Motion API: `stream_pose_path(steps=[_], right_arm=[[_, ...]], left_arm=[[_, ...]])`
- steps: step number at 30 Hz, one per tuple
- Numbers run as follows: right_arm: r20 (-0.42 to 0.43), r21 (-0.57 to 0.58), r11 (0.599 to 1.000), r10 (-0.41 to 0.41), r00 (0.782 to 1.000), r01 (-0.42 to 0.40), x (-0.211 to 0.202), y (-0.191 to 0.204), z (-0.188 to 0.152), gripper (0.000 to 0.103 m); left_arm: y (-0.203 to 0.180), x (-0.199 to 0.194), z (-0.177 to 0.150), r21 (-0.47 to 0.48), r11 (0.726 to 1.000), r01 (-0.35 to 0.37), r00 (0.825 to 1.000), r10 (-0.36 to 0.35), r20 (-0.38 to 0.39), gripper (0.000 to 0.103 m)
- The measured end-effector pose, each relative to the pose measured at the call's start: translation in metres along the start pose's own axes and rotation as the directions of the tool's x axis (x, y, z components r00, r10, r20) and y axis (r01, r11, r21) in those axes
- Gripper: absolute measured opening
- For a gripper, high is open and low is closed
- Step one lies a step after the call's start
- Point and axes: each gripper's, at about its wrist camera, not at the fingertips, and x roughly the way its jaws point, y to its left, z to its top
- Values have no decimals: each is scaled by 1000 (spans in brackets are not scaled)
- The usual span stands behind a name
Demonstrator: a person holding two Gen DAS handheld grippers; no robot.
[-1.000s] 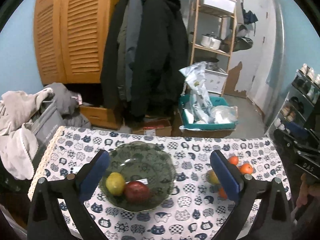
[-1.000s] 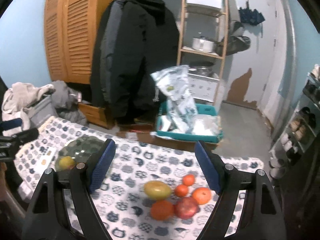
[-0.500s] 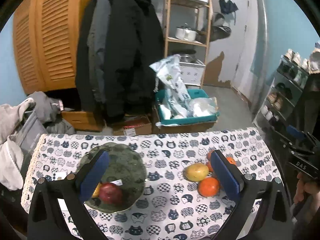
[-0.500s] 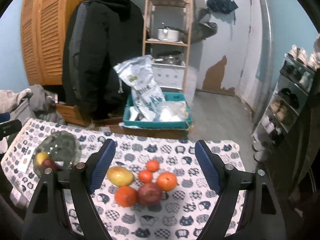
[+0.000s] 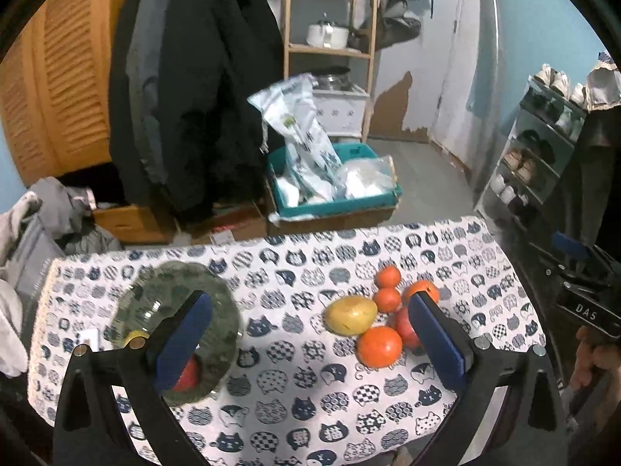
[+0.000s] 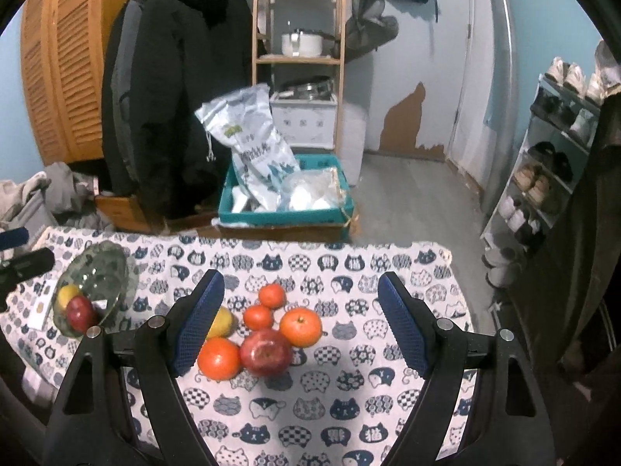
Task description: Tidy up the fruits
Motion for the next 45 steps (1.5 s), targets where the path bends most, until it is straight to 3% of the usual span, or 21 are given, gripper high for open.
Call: stream_pose_path(steps=[6, 13, 24, 36, 45], right_arm=[[-73, -30, 999, -19, 997, 16, 24, 5, -13, 82], [-174, -35, 999, -10, 985, 4, 52, 8, -31, 82], [-345, 31, 1000, 10, 938, 1, 100, -4, -65, 82], [-426, 50, 999, 9, 904, 13, 128, -10, -88, 82], [-449, 66, 998, 9, 893, 24, 137, -18, -96, 82]], left_arm=[[-8, 33, -14, 9, 1000, 9, 997, -8, -77, 102], [-12, 76, -33, -7, 1000, 16, 982, -17, -188, 102], [-30, 121, -57, 43, 999, 23, 958, -10, -288, 102], [-52, 166, -77, 53, 996, 68, 922, -42, -385, 102], [-69, 197, -84, 49, 990, 132, 889, -97, -447, 102]])
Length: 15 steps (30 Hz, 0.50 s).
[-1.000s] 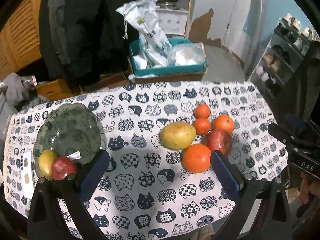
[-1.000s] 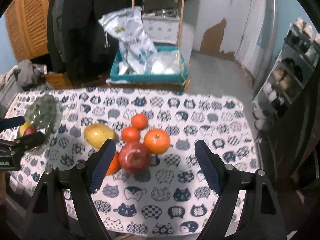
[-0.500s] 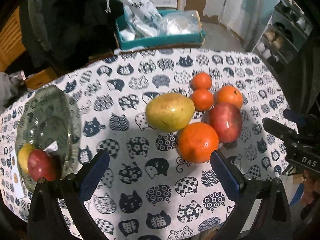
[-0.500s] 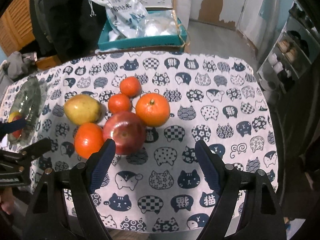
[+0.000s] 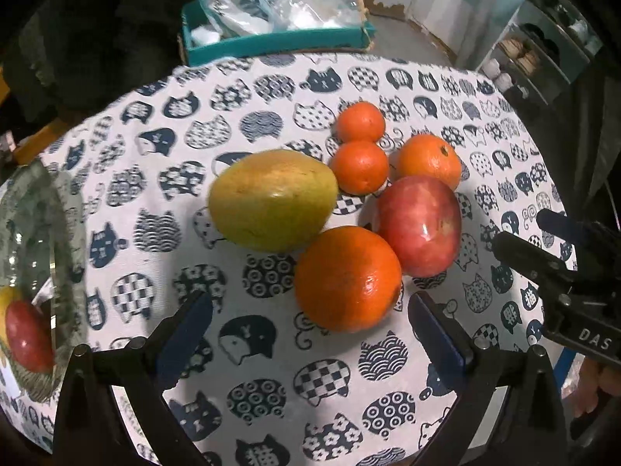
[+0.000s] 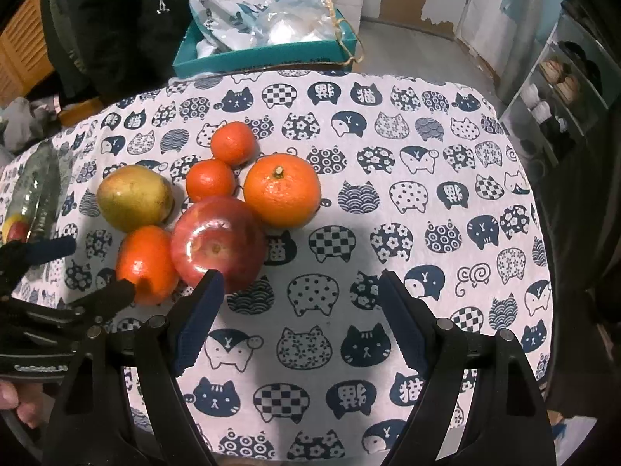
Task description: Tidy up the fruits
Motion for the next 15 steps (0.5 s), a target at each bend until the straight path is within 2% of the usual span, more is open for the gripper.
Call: stream_pose_path(steps=[5, 9, 11, 15], right_arm=[[-4, 10, 1000, 3, 1000, -3, 3, -4, 1, 82], [-11, 13, 1000, 6, 1000, -6, 8, -4, 2, 82], [-14, 13, 1000, 5, 1000, -5, 10, -4, 2, 82], [-16, 19, 1000, 5, 1000, -5, 12, -5, 2, 82]], left_arm=[[-1, 13, 5, 5, 1000, 5, 1000, -5, -19, 102], [-5, 21, 8, 7, 999, 39, 999, -39, -25, 101], [-8, 24, 9, 18, 999, 46, 999, -46, -28, 97], [-11, 34, 9, 18, 996, 84, 995, -83, -57, 77]])
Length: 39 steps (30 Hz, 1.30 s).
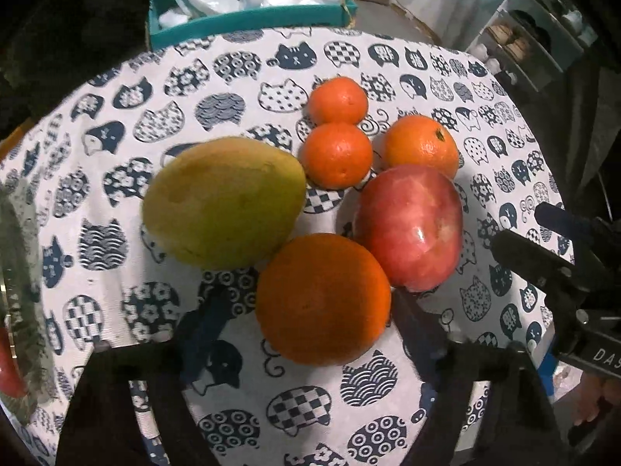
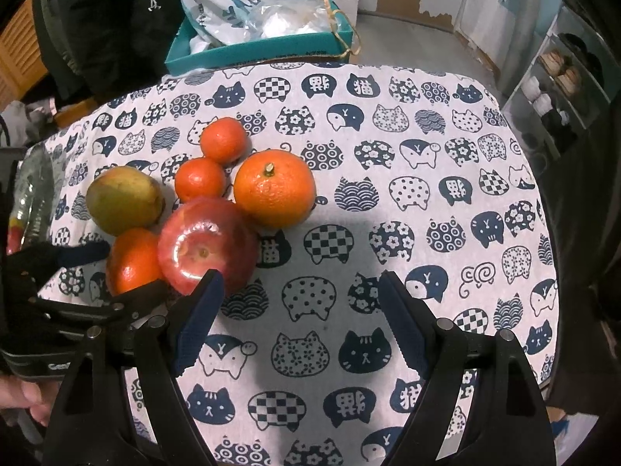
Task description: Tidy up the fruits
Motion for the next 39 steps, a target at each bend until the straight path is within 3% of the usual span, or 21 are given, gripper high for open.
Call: stream_pose_path(steps=[2, 6, 20, 27, 36, 39], right_arm=[[0, 4, 1000, 2, 1000, -2, 0, -1, 0, 82], [0, 4, 1000, 15, 1000, -15, 2, 1, 1, 82], [-46, -25, 990, 138, 989, -139, 21, 35, 13, 82], [-87, -48, 990, 126, 988, -130, 45, 51, 18, 82], [-130, -43, 993, 100, 987, -106, 76, 57, 21, 82], [-130, -48, 992, 105, 986, -112, 79, 59, 21, 76]], left_arm=[[0, 4, -1, -3, 1000, 23, 1000, -23, -11, 69], [-2, 2, -4, 15, 1000, 25, 1000, -25, 2, 68], [37, -22, -27, -42, 995, -89, 996, 90, 18, 67], [68, -31, -31, -112, 989, -93, 995, 97, 33, 67], [67, -30, -30, -97, 990, -105, 993, 109, 42, 68], [67, -28, -25, -102, 990, -102, 993, 107, 42, 68]])
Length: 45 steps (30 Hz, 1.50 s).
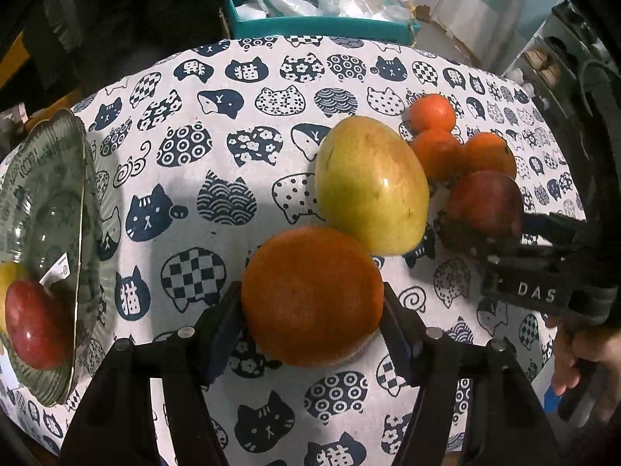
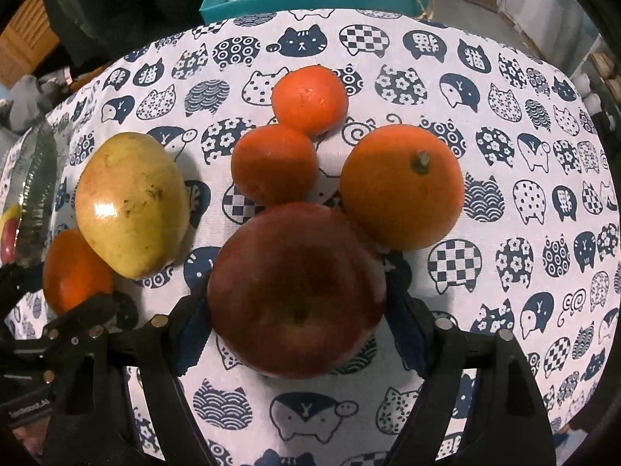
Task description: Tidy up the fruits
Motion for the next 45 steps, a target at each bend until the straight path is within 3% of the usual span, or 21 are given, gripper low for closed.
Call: stream_pose_path(steps=[5, 17, 32, 45], right_arm=[[15, -29, 999, -21, 1000, 21, -1, 4, -1, 75], [101, -52, 996, -72, 992, 78, -24, 7, -11, 75], [245, -59, 995, -69, 967, 85, -84, 16, -6, 75], [369, -83, 994, -42, 928, 78, -147, 37, -10, 75]], left_arm=[[4, 7, 5, -35, 999, 35, 999, -35, -18, 69], [0, -2, 4, -23, 1000, 12, 1000, -11, 29, 66], [13, -60, 2, -49, 999, 8, 988, 0, 155, 66], [10, -127, -1, -26, 1000, 10, 958, -2, 286, 66]])
